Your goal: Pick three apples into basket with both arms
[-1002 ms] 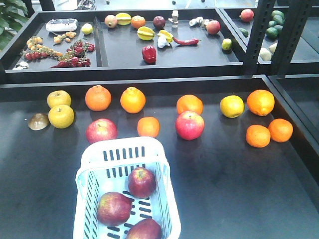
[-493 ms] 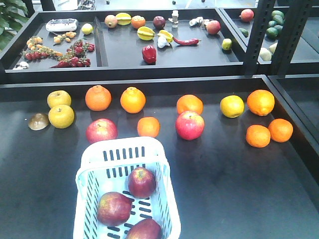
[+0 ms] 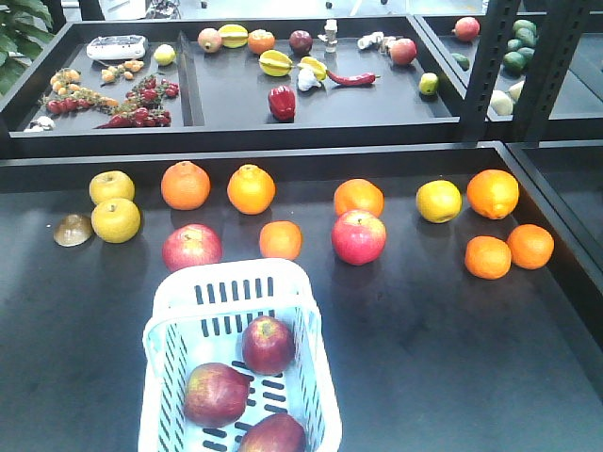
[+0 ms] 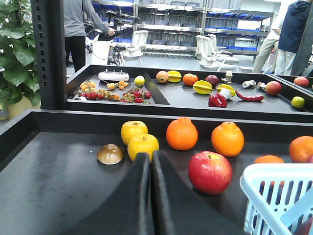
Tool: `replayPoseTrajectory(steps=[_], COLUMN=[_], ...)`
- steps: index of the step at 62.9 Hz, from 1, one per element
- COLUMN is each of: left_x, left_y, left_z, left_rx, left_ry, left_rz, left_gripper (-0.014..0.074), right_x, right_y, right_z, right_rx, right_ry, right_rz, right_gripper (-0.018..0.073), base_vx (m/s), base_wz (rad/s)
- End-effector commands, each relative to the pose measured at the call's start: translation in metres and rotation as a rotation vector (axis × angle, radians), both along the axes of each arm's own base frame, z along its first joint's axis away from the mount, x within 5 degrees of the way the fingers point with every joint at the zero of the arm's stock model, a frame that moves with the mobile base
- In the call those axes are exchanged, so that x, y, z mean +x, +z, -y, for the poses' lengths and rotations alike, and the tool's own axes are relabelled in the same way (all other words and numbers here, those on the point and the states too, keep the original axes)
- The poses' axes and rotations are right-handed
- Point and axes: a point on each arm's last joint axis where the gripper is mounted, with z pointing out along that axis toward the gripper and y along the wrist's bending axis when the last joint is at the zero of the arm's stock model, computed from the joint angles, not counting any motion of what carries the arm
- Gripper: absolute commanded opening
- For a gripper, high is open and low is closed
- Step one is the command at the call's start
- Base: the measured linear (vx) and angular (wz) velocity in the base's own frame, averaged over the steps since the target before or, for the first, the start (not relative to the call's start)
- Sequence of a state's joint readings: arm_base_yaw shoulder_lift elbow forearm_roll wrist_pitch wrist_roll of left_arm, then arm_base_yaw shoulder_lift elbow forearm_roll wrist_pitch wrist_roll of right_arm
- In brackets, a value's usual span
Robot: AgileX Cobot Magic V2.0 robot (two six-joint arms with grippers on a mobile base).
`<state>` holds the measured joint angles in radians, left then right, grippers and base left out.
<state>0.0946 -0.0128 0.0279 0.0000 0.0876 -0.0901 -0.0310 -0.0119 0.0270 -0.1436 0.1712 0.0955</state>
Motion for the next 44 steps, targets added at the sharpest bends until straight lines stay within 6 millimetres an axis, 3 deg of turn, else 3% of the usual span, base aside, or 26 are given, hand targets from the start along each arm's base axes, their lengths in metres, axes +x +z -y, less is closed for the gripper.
replayPoseTrajectory(steps=[1, 44], left_x=[-0.0016, -0.0016], left_y=[0.0149, 0.0149], left_z=[0.0001, 0.0001], left_rx=[-0.011, -0.011], left_ry=[0.0, 0.0], left_rz=[0.098, 0.098], left_gripper=[-0.0006, -0.0006], right_x=[0.0001, 0.0001], right_y=[0.0022, 0.0023], right_z=[-0.0005, -0.0005], right_rx=[-0.016, -0.016], right_ry=[0.004, 0.004], right_rz=[0.068, 0.069], right_gripper=[-0.0005, -0.0005], base_vx=[0.0, 0.0], base_wz=[0.0, 0.0])
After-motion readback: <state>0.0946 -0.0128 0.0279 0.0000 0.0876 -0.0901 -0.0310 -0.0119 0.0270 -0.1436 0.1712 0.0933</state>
